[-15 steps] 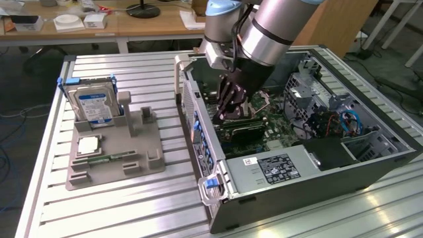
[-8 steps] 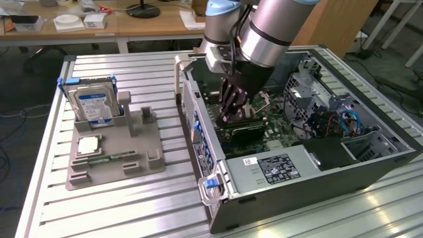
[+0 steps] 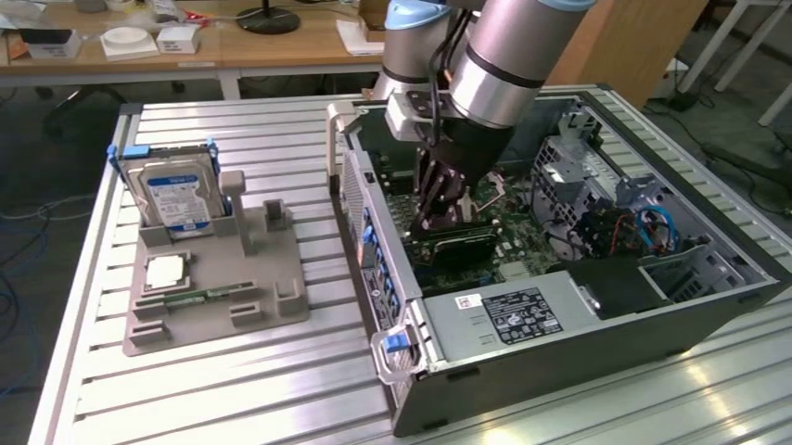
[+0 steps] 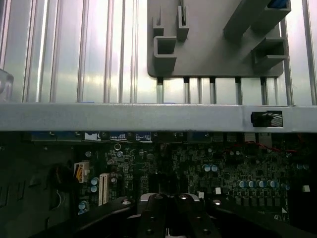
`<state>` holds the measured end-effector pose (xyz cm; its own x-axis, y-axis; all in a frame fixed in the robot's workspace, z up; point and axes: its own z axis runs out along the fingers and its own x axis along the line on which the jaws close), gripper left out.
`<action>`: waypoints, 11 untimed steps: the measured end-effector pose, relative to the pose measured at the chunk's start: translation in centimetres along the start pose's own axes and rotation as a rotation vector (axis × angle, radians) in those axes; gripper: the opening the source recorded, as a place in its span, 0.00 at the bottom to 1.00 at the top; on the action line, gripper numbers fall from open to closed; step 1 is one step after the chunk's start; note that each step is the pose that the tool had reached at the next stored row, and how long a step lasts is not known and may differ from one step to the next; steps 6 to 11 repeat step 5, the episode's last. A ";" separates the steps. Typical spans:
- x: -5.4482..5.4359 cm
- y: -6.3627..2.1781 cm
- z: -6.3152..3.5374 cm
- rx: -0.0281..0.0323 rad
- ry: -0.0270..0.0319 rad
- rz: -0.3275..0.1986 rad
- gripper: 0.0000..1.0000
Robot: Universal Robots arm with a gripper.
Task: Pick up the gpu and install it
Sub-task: 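Press down on the gpu until it lock into place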
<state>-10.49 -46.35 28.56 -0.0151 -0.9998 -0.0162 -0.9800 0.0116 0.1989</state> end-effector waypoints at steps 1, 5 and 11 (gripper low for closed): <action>0.0 0.00 0.00 0.0001 0.0000 0.000 0.10; 0.0 0.00 0.00 0.0000 0.0000 0.000 0.10; 0.0 0.00 0.00 0.0000 0.0000 0.000 0.10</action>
